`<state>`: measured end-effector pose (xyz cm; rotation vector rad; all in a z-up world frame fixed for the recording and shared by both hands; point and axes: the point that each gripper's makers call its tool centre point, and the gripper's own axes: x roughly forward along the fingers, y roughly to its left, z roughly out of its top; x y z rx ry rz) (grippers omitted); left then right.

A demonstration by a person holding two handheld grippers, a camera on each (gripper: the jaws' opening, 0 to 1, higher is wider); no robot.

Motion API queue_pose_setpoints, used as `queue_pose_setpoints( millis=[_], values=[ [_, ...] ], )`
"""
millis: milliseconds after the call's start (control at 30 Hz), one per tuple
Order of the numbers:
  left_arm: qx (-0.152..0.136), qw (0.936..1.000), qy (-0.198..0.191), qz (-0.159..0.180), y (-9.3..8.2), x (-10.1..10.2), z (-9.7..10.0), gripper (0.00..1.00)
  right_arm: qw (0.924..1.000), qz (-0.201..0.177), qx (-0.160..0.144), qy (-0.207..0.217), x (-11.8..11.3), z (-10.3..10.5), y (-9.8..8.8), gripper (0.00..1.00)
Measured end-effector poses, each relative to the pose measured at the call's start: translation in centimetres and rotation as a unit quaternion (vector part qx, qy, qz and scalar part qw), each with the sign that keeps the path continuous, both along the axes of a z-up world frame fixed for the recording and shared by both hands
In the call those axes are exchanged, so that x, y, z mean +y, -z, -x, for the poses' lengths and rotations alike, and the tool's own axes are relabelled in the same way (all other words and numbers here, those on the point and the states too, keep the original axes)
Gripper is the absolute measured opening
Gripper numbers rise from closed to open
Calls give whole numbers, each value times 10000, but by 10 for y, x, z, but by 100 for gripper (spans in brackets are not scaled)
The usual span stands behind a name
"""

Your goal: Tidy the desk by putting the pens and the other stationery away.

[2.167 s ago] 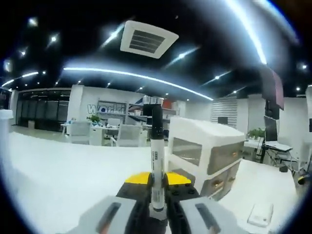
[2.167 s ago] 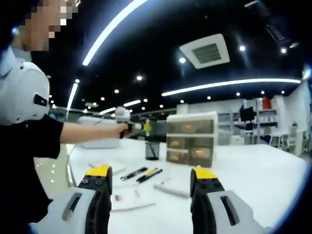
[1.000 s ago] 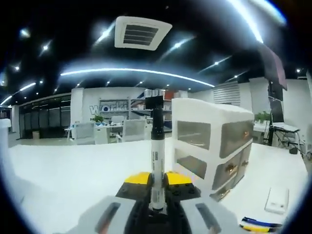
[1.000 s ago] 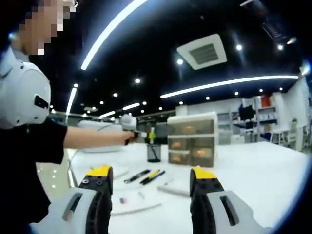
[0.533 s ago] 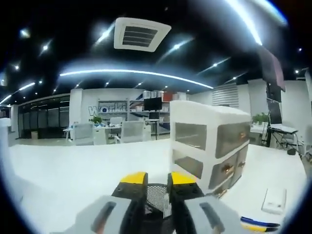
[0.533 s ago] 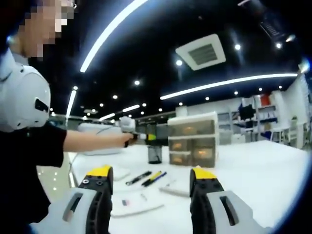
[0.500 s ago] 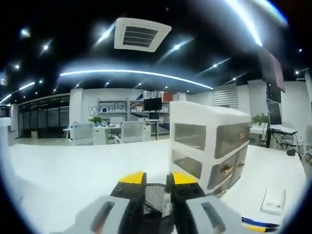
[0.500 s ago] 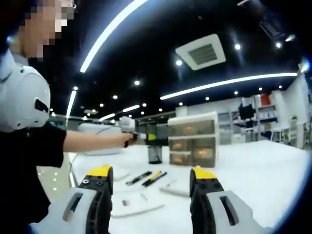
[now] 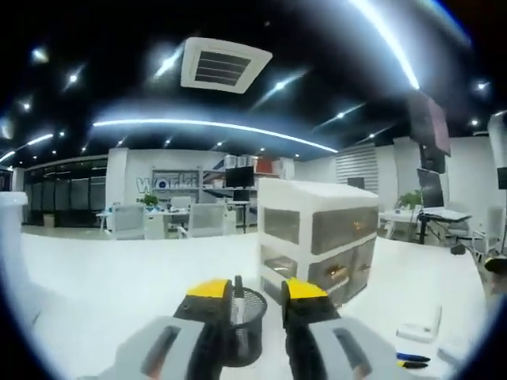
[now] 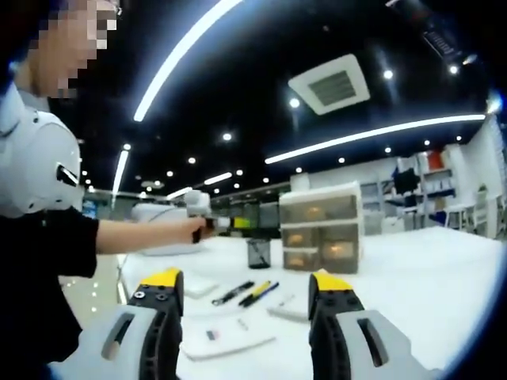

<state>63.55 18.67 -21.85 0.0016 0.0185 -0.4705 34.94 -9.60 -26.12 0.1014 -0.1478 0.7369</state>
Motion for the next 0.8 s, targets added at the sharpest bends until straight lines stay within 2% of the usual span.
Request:
queue_pose_setpoints(
  millis=[200,433,467,500,567,800],
  values=[
    [69,9996,282,49,9,-3,34,36,10000,8,3,1,0,-1,-4,62],
    [66,9989,447,132,24,6,75,44,9999,35,164,-9,-1,-3,0,62],
    [114,9986,472,207,26,6,81,45,9998,41,190,-7,-1,-3,1,62],
    [233,9976,503,403,29,6,87,46,9998,50,206,-4,-1,-4,2,62],
    [520,9951,595,589,37,3,99,49,9997,70,237,10,-1,-4,4,62],
    [376,9942,725,703,37,-3,147,61,9990,114,434,67,-4,-8,12,62]
  ],
)
